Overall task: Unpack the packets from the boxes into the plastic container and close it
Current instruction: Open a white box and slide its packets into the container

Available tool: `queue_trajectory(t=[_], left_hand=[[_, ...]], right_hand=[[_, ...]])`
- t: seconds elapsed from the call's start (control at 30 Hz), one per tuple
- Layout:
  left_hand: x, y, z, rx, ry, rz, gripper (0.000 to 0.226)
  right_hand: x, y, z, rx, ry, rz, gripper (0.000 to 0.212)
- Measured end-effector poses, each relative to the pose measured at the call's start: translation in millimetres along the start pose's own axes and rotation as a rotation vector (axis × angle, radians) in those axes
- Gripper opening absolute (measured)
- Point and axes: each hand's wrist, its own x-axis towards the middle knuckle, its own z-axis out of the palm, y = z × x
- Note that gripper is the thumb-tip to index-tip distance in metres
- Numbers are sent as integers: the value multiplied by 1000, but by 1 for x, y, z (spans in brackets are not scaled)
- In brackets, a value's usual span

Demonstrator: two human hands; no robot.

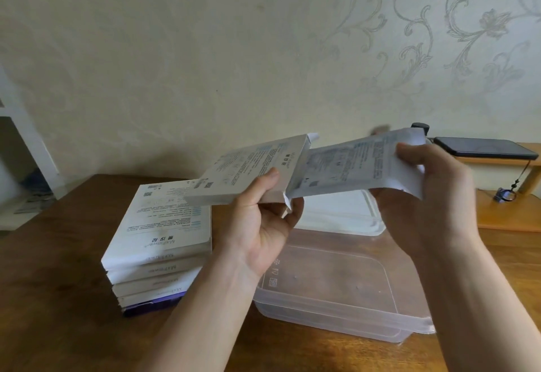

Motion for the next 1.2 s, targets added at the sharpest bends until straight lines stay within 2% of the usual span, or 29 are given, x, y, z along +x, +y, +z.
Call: queue_trajectory(t=[0.07,0.17,0.27,0.33,0.37,0.43,0.5,0.6,0.67,0.73,0.9,1.07,1.13,1.2], left_hand=[[1,1,-4,-17,-7,-5,43],[4,1,-9,-25,-10,-8,47],[6,1,-15,35,-9,2,57],[7,1,-19,87,-1,14,51],[8,1,-20,110,10,21,49],[9,3,-23,154,26,32,53],[11,4,-25,201,37,52,61],[12,3,-26,267,13,84,56],[11,3,-27,299,-11,96,45],[11,4,-28,306,-18,107,37],[11,4,-32,254,17,108,47],[10,-2,-29,204,67,77,50],[11,-3,-29,226,67,76,44],[10,-3,-30,240,64,69,34]], right_hand=[[-2,-7,-7,66,-102,-29,37],[-4,-13,-14,-27,-217,-120,53],[0,-9,-14,-169,-158,-167,34],[3,-2,-11,-422,-85,-192,12],[3,3,-9,-544,-80,-191,17],[5,16,-9,-678,-106,-131,30],[6,25,-10,-727,-122,-45,30],[10,28,-12,-734,-76,105,35],[13,27,-18,-673,-27,171,22],[13,28,-24,-738,-12,180,10],[9,46,-35,-956,-4,406,33],[11,69,-35,-1005,-56,610,32],[12,73,-37,-1229,-168,547,37],[10,73,-40,-1574,-360,431,52]])
